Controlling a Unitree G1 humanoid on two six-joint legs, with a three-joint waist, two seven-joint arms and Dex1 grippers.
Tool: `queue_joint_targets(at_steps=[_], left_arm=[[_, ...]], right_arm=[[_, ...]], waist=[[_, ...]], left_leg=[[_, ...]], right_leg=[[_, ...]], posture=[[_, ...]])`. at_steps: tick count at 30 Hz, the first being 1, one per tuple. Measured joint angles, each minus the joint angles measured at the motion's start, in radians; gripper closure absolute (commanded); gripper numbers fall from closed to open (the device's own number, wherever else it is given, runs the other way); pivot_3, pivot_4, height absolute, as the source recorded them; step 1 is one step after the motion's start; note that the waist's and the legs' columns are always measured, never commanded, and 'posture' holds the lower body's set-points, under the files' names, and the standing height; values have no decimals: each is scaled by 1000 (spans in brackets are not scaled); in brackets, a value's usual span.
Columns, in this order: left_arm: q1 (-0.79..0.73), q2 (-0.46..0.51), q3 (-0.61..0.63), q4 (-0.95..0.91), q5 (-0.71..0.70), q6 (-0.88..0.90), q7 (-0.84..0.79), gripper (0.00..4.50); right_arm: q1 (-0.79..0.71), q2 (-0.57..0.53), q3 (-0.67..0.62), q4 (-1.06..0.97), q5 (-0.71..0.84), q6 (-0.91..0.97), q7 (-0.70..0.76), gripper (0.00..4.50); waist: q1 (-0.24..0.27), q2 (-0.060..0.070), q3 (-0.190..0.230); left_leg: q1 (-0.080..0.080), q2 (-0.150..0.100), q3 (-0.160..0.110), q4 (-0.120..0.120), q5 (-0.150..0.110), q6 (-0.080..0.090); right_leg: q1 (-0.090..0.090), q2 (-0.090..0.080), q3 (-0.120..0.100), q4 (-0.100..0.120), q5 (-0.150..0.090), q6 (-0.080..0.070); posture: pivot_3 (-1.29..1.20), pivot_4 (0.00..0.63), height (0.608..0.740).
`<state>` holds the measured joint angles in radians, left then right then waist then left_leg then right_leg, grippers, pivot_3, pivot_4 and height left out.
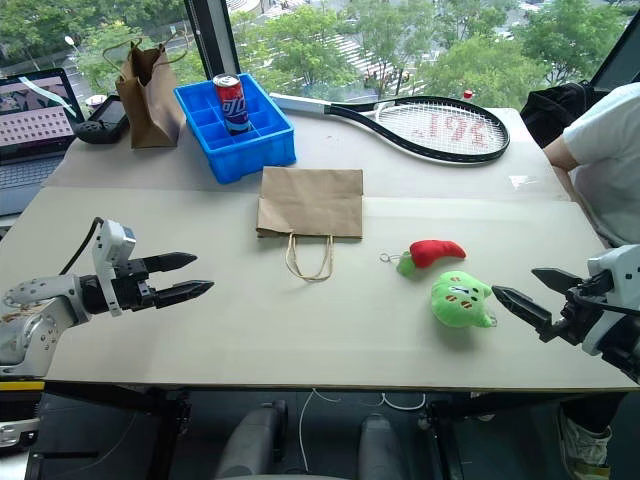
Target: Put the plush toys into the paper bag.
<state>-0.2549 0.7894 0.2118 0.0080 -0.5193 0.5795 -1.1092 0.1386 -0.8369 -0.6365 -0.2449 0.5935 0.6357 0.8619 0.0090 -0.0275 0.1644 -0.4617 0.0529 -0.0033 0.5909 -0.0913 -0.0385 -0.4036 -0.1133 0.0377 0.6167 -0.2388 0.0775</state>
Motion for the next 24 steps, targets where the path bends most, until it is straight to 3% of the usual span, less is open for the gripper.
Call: queue_joint_targets(at_steps=[4,7,10,17,24], left_arm=[[-41,26,-24,22,0,6,-52,0],[-227,58,-113,87,31,-76,-193,0],[-335,61,-216,162,98,-187,-305,0],[-602,-85,-423,516,302,-500,-448,0],[-757,-270,-552,938,540,-944,-370,0]], right_arm=[[-26,-25,-2,-17,71,69,16,29],[-53,-145,-1,-151,226,229,50,29],[-90,-180,34,-267,347,321,48,29],[-264,-210,200,-448,548,424,-112,29],[-271,-174,258,-496,606,426,-255,29]], waist=[[0,1,0],[6,1,1],[3,1,0],[3,0,1],[12,-1,2]], left_leg=[[0,0,0,0,0,0],[1,0,0,0,0,0],[2,0,1,0,0,0],[-12,0,1,3,5,10],[-16,-1,0,6,5,15]], right_leg=[[0,0,0,1,0,0],[-1,0,0,2,0,-1],[1,0,0,-3,0,-1],[-3,1,0,-3,3,-2],[-3,1,0,-2,4,-2]], posture=[[0,150,740],[0,150,740],[0,150,740],[0,150,740],[0,150,740]])
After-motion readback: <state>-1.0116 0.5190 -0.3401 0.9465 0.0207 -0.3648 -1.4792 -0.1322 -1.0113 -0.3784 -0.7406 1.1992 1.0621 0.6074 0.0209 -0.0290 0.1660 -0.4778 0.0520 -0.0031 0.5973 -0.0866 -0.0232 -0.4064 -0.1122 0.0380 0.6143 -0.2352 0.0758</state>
